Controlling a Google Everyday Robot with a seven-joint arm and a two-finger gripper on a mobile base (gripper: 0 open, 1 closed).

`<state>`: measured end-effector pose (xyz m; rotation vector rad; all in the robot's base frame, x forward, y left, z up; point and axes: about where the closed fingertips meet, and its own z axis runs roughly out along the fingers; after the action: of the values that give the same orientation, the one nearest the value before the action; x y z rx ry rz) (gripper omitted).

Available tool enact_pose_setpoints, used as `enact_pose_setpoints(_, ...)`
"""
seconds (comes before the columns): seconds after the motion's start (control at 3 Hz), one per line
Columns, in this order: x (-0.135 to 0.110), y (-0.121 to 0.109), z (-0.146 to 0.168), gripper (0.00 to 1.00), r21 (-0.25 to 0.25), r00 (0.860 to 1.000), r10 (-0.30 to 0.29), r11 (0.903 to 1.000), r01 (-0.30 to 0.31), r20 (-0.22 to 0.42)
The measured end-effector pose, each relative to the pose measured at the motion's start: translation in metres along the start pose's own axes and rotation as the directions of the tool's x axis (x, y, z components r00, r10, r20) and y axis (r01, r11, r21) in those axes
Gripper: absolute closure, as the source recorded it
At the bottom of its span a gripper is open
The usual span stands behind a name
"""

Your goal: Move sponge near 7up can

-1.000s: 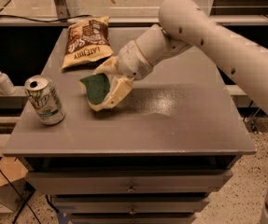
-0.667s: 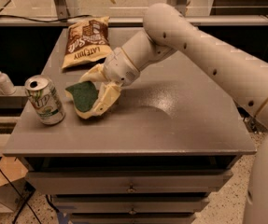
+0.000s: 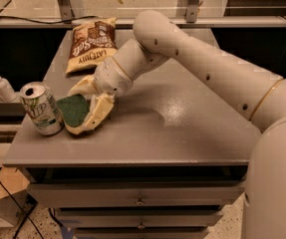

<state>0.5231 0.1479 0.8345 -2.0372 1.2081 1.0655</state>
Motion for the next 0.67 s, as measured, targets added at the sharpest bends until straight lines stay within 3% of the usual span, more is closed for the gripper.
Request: enact_pose_setpoints(0.67, -0.0010, 0.0001, 0.0042, 0.12, -0.008, 1.000, -0.002, 1.0000, 0.002, 0.002)
